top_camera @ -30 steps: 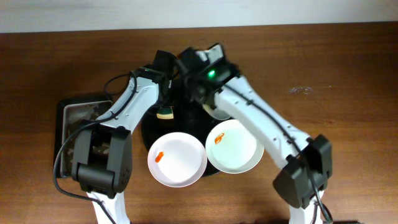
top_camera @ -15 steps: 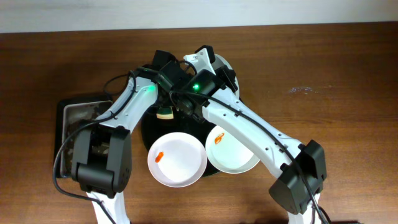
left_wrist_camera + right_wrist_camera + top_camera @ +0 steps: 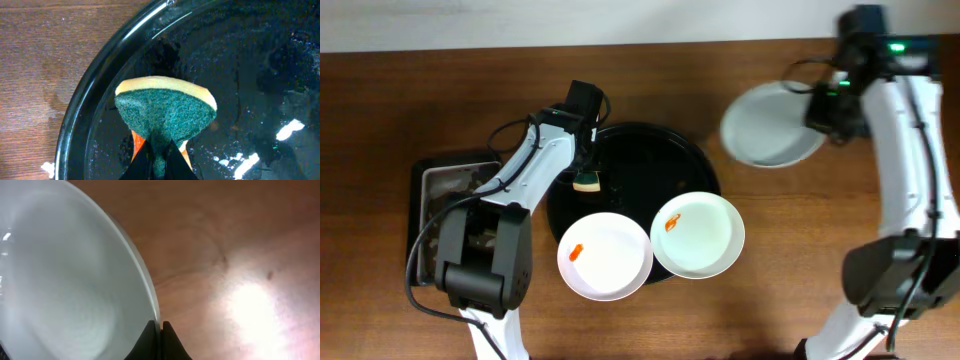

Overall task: Clean dirty plates on tray and stack at the side
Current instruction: 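Lift the scrubbed plate with the right gripper and place it on the right table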

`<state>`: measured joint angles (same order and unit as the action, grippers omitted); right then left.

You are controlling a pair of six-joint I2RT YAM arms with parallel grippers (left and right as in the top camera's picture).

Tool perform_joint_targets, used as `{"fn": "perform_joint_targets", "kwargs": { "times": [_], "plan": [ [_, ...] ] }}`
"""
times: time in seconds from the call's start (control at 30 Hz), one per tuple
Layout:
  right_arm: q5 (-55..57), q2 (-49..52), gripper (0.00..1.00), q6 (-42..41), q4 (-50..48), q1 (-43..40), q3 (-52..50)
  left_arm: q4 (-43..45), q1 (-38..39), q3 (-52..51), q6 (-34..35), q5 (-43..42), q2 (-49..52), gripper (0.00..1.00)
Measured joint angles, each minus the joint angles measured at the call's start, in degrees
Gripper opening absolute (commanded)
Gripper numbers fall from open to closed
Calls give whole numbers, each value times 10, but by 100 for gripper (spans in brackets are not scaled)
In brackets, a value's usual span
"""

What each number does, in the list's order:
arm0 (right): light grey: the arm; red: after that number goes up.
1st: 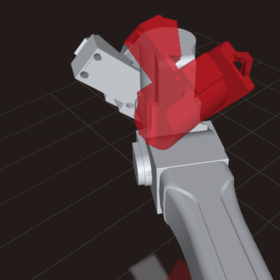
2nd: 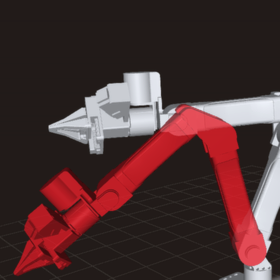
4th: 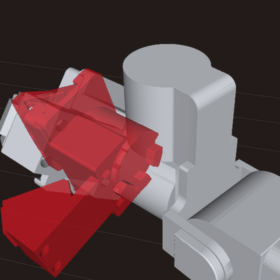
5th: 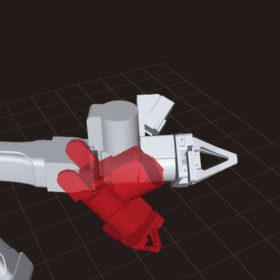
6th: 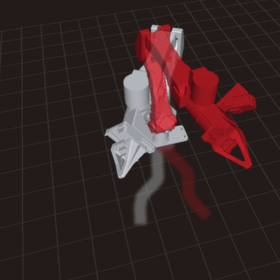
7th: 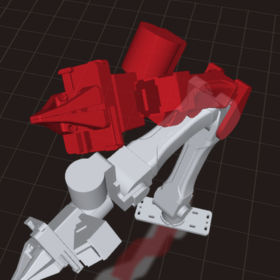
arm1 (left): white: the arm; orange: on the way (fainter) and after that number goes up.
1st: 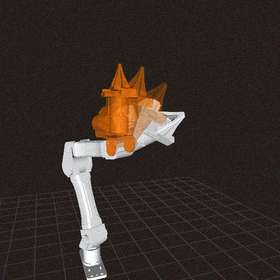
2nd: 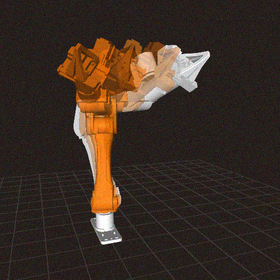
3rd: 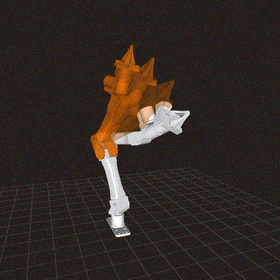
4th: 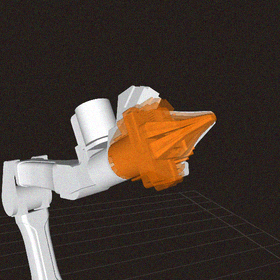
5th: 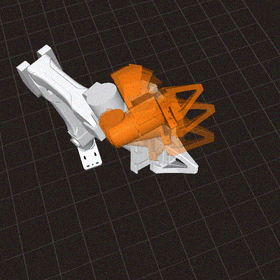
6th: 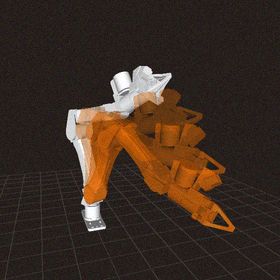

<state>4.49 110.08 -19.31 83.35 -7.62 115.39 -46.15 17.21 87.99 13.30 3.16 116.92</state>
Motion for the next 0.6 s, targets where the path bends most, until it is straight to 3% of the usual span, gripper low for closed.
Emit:
{"fn": "perform_joint_targets", "kwargs": {
  "times": [0.1, 0.17, 0.23, 0.3, 0.47, 0.6],
  "plan": [
    [-25, -2, 4, 0, -52, -126, -103, 0, 0, 0, 0, 0, 0, 7],
    [-59, -3, 4, 4, -177, -177, -239, 0, 0, 0, 0, 0, 0, 8],
    [-101, -3, 4, 13, -254, -191, -302, 0, 0, 0, 0, 0, 0, 8],
    [-127, -3, 45, 17, -303, -192, -354, 1, 0, 1, 0, 0, 0, 7],
    [-144, -23, 49, 22, -309, -190, -368, 0, 0, 1, 0, 0, 0, 6],
    [-204, -240, 55, 36, -275, -122, -365, -8, 0, 1, -5, -14, -1, 3]
  ]
}}
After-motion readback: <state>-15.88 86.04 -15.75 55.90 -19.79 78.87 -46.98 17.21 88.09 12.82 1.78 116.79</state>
